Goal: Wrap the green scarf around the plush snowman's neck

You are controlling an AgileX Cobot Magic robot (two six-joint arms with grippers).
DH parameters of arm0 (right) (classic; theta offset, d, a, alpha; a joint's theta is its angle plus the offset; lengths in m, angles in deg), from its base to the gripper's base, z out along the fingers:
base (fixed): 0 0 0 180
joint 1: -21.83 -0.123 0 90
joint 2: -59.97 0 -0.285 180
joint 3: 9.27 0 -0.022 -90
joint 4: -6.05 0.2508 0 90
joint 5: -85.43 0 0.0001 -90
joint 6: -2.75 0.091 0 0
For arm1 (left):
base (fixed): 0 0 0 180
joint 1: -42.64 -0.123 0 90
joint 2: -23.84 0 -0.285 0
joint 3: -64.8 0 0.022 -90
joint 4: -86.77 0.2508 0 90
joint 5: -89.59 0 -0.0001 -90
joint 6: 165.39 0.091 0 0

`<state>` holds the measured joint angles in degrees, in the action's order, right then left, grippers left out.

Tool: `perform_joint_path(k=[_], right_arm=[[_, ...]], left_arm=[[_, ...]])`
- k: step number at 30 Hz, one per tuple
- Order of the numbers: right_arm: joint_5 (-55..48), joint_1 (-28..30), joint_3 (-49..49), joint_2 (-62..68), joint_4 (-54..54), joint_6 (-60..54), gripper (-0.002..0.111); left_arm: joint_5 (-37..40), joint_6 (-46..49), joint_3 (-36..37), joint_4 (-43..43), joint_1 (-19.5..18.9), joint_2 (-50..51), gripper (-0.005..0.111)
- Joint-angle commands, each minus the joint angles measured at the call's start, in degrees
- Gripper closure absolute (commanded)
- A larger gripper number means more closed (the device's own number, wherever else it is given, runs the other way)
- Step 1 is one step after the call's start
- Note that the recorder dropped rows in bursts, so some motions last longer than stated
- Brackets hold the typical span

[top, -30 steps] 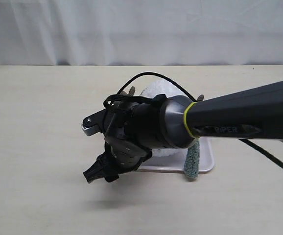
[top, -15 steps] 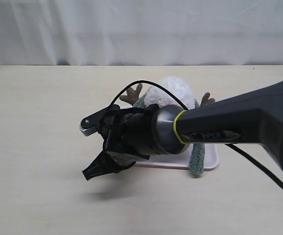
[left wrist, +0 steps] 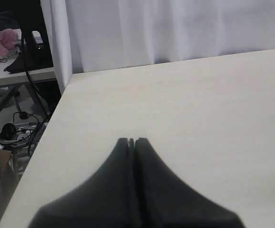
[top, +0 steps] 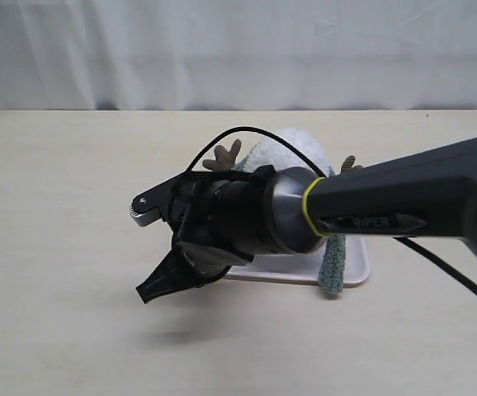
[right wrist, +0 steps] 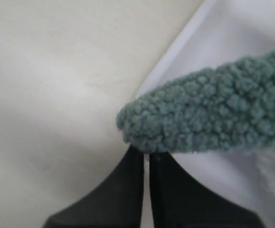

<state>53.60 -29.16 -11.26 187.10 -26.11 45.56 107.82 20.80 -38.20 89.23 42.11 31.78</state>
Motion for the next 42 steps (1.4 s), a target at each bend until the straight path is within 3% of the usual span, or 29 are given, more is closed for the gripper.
perform_joint_path(k=[1,7,16,28,37,40,42], right_arm=[[-5.41,0.24,-0.11,-2.56,6.24,-7.96,0.104],[-21.45,0.24,-0.11,-2.67,6.65,-13.76,0.104],[-30.26,0.24,-0.11,-2.67,6.87,-19.67,0.104],[-27.79,0.24,-0.11,-8.88,7.66,-23.09,0.104],[-8.18,0.36,-0.07,-21.06,1.97,-18.24,0.104],[-12.71,1.89,4.14,-19.66,-4.78,-9.09,0.104],[-19.56,4.44,9.61,-16.78,-2.07,-11.82,0.104]], left_arm=[[-0.53,-0.03,0.21,-0.14,0.32,-0.15,0.107],[-0.53,-0.03,0.21,-0.14,0.32,-0.15,0.107],[-0.53,-0.03,0.21,-0.14,0.32,-0.15,0.107],[-0.53,-0.03,0.21,-0.14,0.32,-0.15,0.107],[-0.53,-0.03,0.21,-0.14,0.32,-0.15,0.107],[-0.53,-0.03,0.21,-0.14,0.32,-0.15,0.107],[-0.53,-0.03,0.21,-0.14,0.32,-0.15,0.107]])
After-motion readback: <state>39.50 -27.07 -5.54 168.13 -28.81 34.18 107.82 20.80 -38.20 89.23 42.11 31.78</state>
